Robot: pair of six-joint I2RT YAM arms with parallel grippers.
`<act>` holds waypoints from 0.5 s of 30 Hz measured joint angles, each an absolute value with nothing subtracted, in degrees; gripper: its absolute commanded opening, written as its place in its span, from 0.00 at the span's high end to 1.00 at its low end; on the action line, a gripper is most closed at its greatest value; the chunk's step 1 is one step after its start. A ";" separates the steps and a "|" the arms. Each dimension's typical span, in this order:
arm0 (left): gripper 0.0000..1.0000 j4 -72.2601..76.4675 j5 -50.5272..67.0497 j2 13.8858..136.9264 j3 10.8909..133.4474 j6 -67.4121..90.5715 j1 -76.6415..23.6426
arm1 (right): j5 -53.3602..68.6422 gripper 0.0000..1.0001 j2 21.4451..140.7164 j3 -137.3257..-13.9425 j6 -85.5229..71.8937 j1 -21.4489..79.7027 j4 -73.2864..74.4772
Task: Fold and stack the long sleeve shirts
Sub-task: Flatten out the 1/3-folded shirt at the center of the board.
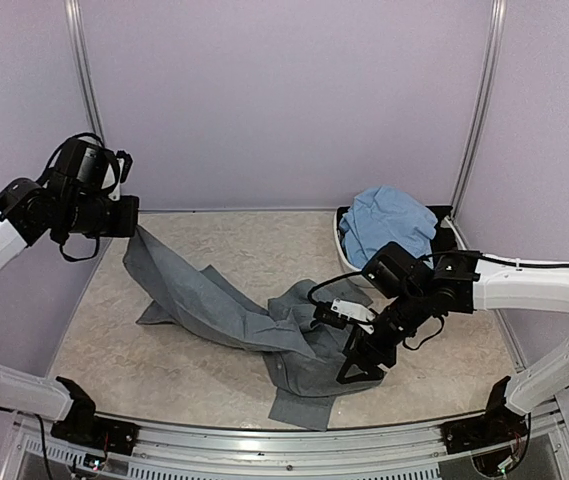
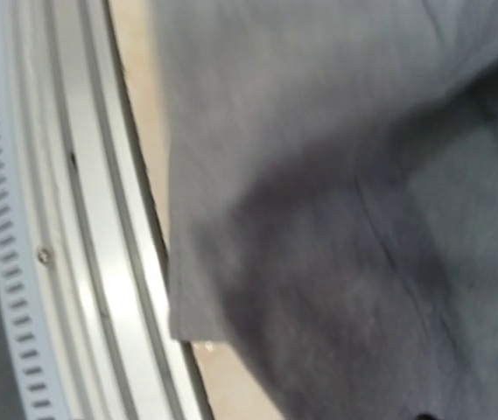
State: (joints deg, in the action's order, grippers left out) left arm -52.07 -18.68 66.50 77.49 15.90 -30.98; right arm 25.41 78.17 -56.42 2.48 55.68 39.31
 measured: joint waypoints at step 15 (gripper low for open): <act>1.00 -50.13 -13.52 66.83 81.97 12.12 -26.00 | 22.65 1.00 85.06 -56.69 1.83 56.14 37.23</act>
